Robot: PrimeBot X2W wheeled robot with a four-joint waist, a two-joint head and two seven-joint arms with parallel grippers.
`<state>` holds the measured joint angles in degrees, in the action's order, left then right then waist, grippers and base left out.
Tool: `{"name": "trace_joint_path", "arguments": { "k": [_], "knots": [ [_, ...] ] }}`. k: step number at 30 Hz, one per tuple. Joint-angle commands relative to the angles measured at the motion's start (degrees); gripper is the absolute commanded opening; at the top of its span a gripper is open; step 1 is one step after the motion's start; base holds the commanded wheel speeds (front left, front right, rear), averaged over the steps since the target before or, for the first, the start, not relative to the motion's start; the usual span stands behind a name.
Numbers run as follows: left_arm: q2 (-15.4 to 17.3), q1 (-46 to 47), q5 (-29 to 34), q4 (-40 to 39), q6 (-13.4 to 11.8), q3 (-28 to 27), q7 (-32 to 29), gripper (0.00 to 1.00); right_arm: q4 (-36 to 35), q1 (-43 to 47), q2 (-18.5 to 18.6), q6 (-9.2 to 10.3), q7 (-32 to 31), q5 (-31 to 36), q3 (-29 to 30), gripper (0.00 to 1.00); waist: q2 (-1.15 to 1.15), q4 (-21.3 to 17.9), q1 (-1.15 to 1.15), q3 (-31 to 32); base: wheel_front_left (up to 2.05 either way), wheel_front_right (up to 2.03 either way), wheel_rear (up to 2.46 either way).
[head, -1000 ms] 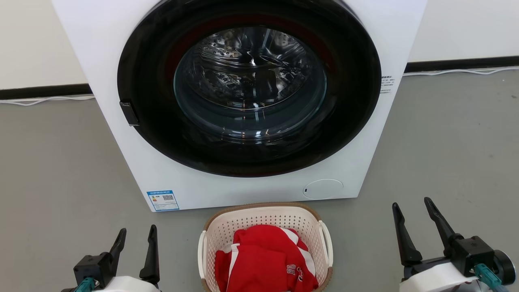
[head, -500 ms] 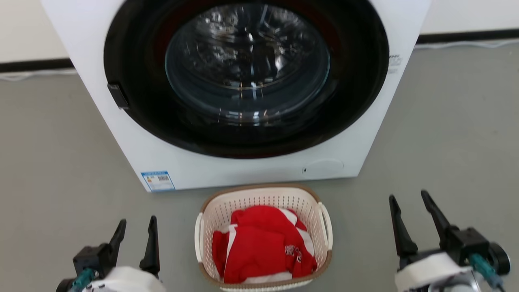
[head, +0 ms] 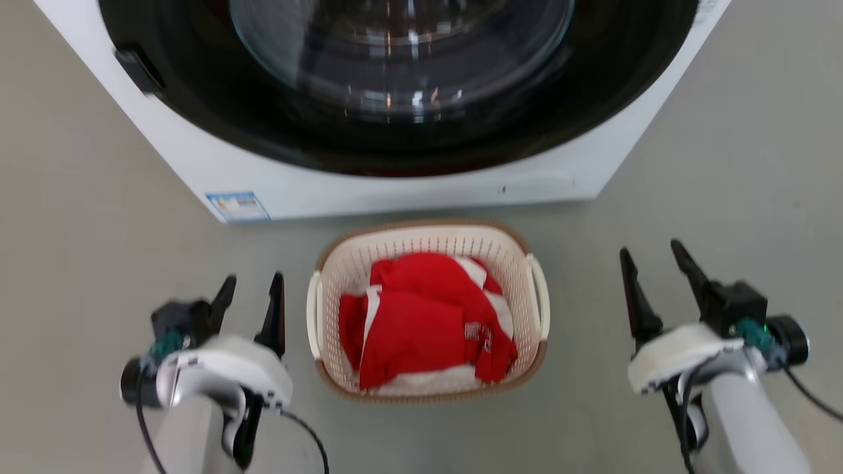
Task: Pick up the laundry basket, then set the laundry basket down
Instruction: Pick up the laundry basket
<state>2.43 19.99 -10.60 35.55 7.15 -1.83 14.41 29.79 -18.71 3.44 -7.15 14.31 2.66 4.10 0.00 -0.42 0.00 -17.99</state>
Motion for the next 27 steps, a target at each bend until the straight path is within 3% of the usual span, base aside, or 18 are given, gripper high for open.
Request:
{"name": "trace_joint_path", "arguments": {
  "k": [1, 13, 27],
  "knots": [
    [1.5, 2.8, -0.2, 0.2, 0.3, -1.2, 0.6, 1.00, 0.2, -2.3, -0.1, -0.34, 0.7, 0.2, -0.7, 1.00, 0.00, 0.2, 0.00, -3.9, 0.00, 0.00, 0.00],
    [2.4, 15.6, -1.2, 14.8, 0.3, 2.6, 0.6, 1.00, 11.0, -13.0, -0.5, -0.34, 0.7, 2.2, -1.3, 1.00, 0.00, 0.5, 0.00, -14.8, 0.00, 0.00, 0.00],
    [2.0, 21.3, -1.0, 18.1, 0.3, 3.8, 0.6, 1.00, 13.8, -17.7, -0.6, -0.34, 0.7, 0.0, -4.6, 1.00, 0.00, 0.4, 0.00, -23.0, 0.00, 0.00, 0.00]
  ]
}}
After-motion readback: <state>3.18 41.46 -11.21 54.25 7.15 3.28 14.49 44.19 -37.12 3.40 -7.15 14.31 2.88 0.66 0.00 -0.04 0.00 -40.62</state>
